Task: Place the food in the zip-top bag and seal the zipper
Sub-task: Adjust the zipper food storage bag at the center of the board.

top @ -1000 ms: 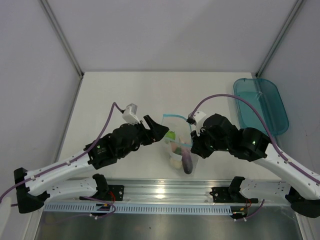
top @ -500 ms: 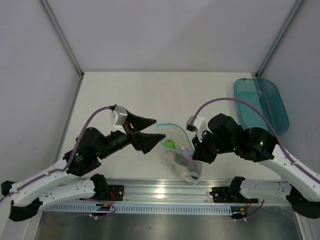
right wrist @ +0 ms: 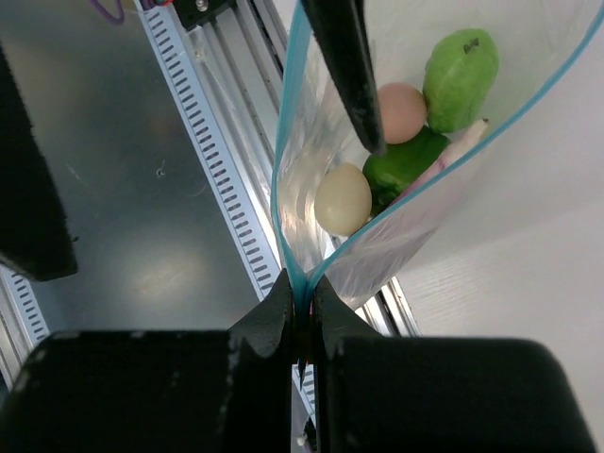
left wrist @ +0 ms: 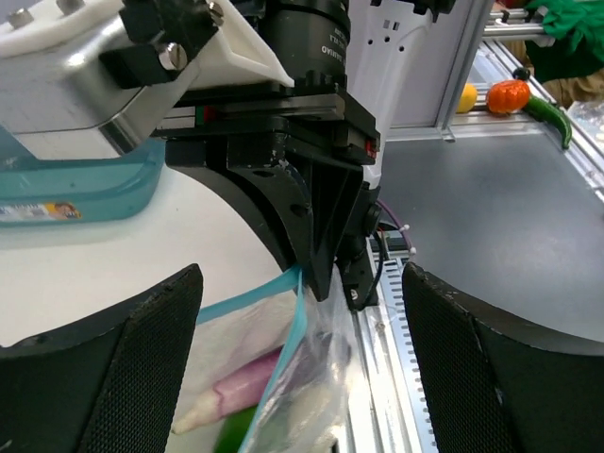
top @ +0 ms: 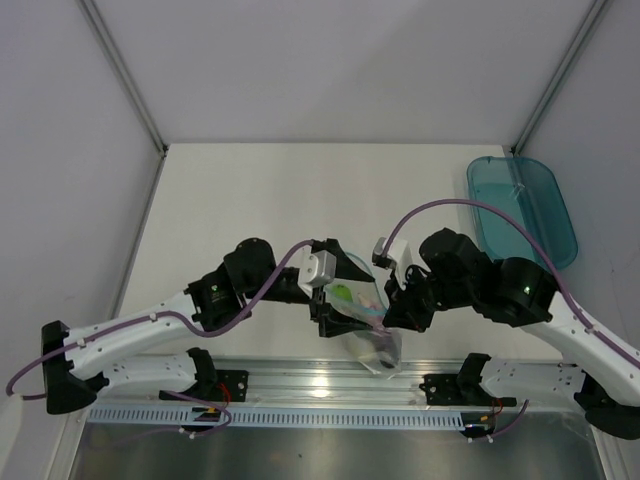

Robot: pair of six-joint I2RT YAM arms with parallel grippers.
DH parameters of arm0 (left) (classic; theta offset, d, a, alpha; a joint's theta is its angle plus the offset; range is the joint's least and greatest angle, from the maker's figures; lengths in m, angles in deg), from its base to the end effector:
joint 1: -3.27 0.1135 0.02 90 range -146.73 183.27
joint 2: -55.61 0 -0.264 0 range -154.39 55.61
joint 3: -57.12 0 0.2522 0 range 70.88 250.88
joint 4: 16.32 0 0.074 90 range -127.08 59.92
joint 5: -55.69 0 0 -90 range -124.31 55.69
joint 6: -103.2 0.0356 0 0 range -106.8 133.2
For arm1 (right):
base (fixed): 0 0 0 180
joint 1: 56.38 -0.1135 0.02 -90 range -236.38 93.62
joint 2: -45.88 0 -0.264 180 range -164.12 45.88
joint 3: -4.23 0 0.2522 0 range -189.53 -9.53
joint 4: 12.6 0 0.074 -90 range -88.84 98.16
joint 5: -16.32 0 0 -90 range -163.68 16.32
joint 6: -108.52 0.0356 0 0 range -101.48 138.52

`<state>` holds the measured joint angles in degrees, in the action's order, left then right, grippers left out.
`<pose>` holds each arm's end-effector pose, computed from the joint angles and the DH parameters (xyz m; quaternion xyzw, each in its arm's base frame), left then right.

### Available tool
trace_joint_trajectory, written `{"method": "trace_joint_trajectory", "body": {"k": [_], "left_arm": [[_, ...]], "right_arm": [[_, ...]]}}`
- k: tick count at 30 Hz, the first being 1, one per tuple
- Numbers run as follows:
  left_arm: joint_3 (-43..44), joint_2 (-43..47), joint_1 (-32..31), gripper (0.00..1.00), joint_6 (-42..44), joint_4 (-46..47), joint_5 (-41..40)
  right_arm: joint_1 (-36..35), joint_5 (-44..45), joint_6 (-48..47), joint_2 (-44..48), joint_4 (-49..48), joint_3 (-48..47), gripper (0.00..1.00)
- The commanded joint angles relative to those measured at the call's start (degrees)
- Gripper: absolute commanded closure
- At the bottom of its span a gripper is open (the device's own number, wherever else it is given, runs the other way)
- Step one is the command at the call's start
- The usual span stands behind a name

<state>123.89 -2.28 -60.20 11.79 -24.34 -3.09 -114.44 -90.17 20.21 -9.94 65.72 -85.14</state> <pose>0.0877 -0.2170 0.3776 0.5127 0.4804 -0.5274 0.4778 0.0754 0.1400 0.3951 -0.4801 0.7792 0.3044 0.2641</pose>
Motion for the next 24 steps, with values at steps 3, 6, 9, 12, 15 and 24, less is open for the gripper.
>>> {"method": "trace_joint_trajectory", "body": {"k": [3,6,9,12,15,24], "left_arm": [[0.95,-1.96,-0.43,0.12,8.44,4.46,6.9],[4.11,-5.03,-0.43,0.12,9.84,0.6,9.29],[5.69,-8.11,-0.43,0.12,10.11,-0.55,11.65],[6.84,-10.57,-0.35,0.12,9.5,-0.55,13.25],[7.62,-12.51,0.09,0.14,9.23,-1.43,14.3],[7.19,-14.01,1.59,0.32,7.12,-5.29,15.89]], "right_arm": [[-0.38,-3.99,-0.82,2.02,-2.85,0.29,1.0],[-0.38,-3.99,-0.99,2.29,-2.86,0.38,1.0],[-0.38,-4.95,-0.99,2.46,-3.03,0.38,1.0],[-0.3,-5.22,-0.99,2.9,-2.94,0.47,1.0],[-0.38,-4.96,-0.82,3.43,-2.68,0.47,1.0],[-0.38,-4.08,-0.29,4.83,-1.8,0.73,1.0]]}}
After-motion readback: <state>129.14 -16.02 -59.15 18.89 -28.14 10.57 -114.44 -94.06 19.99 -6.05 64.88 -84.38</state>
